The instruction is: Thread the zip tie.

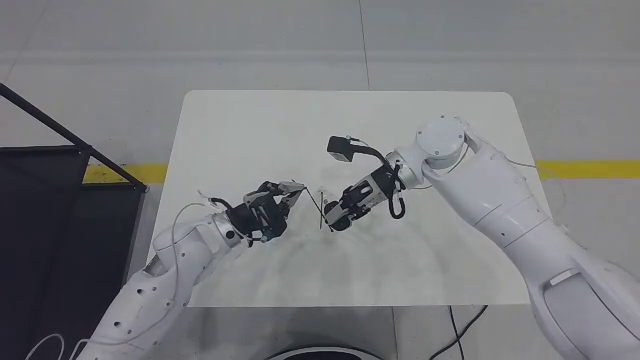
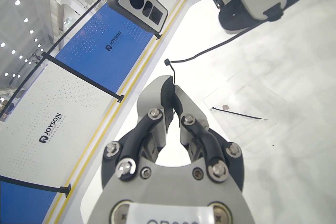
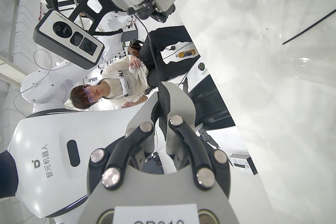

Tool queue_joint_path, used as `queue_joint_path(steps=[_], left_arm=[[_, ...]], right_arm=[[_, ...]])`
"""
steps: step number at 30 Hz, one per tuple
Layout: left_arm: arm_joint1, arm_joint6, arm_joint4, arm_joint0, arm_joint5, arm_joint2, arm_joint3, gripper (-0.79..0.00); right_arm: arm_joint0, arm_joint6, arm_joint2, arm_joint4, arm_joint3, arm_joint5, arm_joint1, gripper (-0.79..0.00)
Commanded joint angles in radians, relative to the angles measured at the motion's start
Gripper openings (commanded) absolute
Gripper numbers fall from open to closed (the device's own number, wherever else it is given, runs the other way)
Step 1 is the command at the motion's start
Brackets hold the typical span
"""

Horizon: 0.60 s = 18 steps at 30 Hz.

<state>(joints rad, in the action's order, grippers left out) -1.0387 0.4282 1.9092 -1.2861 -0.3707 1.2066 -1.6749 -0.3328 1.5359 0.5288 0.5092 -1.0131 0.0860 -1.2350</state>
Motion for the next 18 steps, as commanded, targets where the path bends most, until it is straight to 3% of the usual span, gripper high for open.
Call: queue_joint_path(steps=[1, 18], left_arm=[[0.000, -0.003, -0.001, 0.001, -0.002, -0.001, 0.001, -0.785], [-0.003, -0.004, -0.004, 0.005, -0.007, 0.000, 0.003, -0.785]], right_arm=[[-0.001, 0.000, 0.000, 0.000, 0.000, 0.002, 0.000, -0.785], [-0.002, 0.000, 0.000, -0.001, -0.005, 0.002, 0.003, -0.785]])
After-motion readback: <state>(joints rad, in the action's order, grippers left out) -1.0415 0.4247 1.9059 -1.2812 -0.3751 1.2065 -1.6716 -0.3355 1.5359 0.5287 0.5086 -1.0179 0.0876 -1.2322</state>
